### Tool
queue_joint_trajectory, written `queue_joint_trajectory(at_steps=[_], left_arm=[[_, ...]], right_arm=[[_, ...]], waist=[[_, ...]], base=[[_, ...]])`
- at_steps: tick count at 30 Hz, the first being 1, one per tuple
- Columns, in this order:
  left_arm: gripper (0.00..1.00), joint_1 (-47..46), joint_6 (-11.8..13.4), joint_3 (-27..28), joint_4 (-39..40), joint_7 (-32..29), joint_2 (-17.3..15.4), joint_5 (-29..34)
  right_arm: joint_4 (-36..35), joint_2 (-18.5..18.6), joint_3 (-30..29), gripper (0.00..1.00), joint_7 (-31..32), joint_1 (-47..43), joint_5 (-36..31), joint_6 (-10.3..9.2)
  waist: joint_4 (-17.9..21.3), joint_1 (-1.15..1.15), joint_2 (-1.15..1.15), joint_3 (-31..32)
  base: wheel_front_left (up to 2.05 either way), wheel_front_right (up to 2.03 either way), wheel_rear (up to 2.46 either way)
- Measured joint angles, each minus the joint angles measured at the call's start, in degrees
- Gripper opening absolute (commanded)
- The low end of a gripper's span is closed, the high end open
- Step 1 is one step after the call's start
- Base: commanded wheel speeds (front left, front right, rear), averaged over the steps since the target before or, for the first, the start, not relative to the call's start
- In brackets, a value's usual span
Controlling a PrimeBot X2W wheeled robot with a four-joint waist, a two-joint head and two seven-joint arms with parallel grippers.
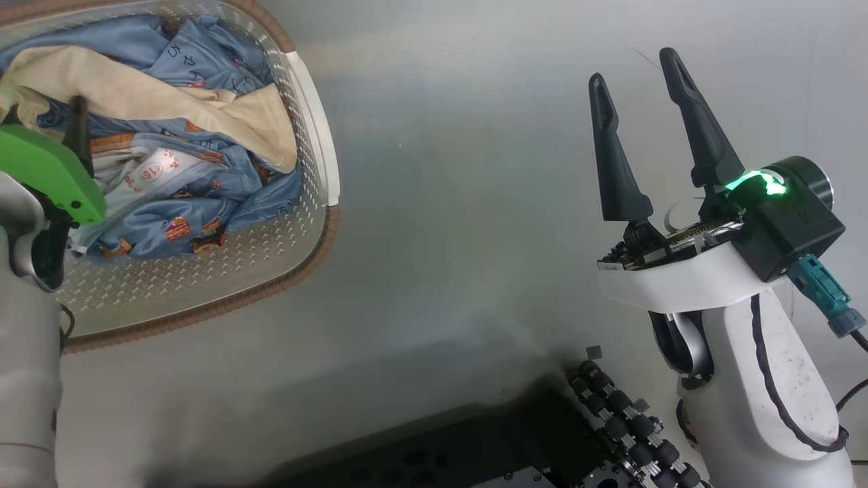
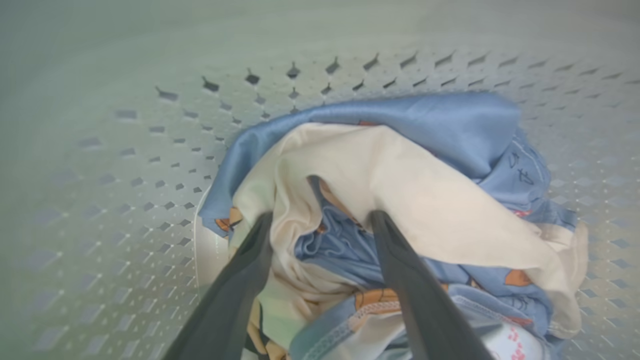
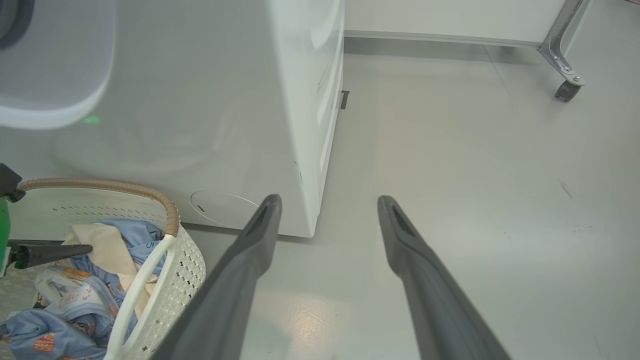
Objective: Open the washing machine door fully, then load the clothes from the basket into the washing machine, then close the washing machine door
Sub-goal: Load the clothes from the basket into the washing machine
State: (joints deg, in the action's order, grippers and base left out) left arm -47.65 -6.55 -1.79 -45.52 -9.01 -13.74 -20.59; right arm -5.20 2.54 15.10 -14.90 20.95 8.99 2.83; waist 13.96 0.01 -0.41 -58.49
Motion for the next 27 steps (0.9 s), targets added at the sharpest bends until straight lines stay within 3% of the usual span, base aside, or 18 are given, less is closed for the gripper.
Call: queue_joint_trajectory(at_steps=[14,16,17,18,19,20,27], left_arm=[[0.99,-2.9,0.0,-2.6,-3.8,2.0,-0.3,2.4],[0.76,-3.0,0.0,-2.9,-4.3,2.7,-0.3,3.3],[0.47,-3.1,0.0,-3.1,-4.5,2.9,-0.3,3.6],[0.32,-3.2,0.0,-3.3,-4.9,3.3,-0.3,3.8],[0.06,-3.3,0.1,-3.3,-5.2,3.8,-0.3,3.9],[0.00,-3.4,0.4,-3.4,-5.5,4.3,-0.3,4.0],[0.00,-3.6,0.5,-3.6,-7.6,7.2,0.6,4.4]], right_arm=[[-1.0,0.0,0.5,1.00,0.0,0.0,0.2,-0.96],[-1.1,0.0,0.3,1.00,0.0,0.0,0.2,-1.01],[-1.1,0.0,0.2,1.00,0.0,-0.1,0.2,-1.04],[-1.2,0.0,0.1,1.00,0.0,-0.1,0.2,-1.04],[-1.2,0.0,0.0,1.00,0.0,-0.1,0.2,-1.18],[-1.2,0.0,-0.2,1.00,0.0,-0.1,0.2,-1.22],[-1.1,0.0,-1.1,1.00,0.0,-0.1,0.2,-1.23]], waist=[[0.9,0.00,0.00,-2.2],[0.9,0.00,0.00,-2.2],[0.9,0.00,0.00,-2.2],[0.9,0.00,0.00,-2.3],[0.9,0.00,0.00,-2.3],[0.9,0.00,0.00,-2.3],[0.8,0.00,0.00,-1.9]], base=[[0.00,0.00,0.00],[0.00,0.00,0.00],[0.00,0.00,0.00],[0.00,0.00,0.00],[0.00,0.00,0.00],[0.00,0.00,0.00],[0.00,0.00,0.00]])
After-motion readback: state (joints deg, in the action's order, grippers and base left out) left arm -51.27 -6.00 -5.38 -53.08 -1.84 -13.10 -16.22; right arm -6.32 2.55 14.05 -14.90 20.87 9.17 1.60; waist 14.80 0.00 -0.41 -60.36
